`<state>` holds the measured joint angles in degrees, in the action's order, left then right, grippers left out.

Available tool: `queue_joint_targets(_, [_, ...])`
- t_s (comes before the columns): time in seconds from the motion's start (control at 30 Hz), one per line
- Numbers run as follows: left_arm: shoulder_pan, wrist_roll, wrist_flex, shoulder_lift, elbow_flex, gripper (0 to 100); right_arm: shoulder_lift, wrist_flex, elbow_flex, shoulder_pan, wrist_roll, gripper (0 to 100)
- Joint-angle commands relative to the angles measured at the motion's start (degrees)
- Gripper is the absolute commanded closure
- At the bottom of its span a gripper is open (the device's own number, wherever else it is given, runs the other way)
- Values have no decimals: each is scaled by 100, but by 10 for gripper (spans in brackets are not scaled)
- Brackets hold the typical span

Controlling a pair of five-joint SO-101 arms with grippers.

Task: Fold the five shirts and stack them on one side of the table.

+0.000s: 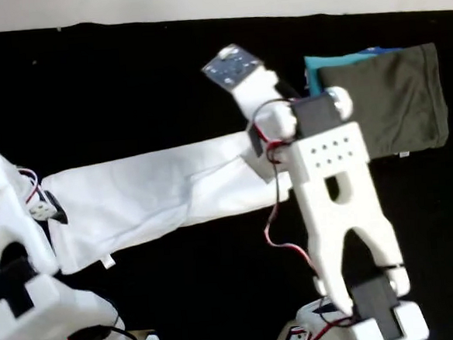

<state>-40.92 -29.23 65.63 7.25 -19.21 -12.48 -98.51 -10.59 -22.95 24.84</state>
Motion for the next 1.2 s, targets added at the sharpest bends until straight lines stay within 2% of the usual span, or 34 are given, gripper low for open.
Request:
queue_joint_targets(0.0, [-13,-53,-62,418,514,800,-514,-66,13,145,62,984])
queue_joint_targets(0.2, [470,-53,-53,1147,690,800,-822,-233,22,215,62,984])
queue_joint_targets(0.4, [690,-53,-26,1288,690,802,-1613,-242,22,971,35,984])
queue_joint_targets(0.5, [699,-369,-26,1323,690,886,-2035,-242,48,1429,35,984])
queue_joint_targets(0.57, [637,-607,-26,1323,690,992,-2211,-198,347,1719,35,984])
queue_joint_targets(0.77, [-189,-1371,-35,1314,1007,991,-2580,-171,1798,1965,53,984])
queue_joint_targets(0.9, [-840,-1697,0,1288,1789,991,-2976,400,3002,1974,53,984])
queue_joint_targets(1.0, [-1138,-1952,360,1305,2492,991,-3327,1138,4171,1982,53,984])
queue_joint_targets(1.17, [-892,-2048,1451,1288,3213,991,-3908,2747,6202,2484,35,993])
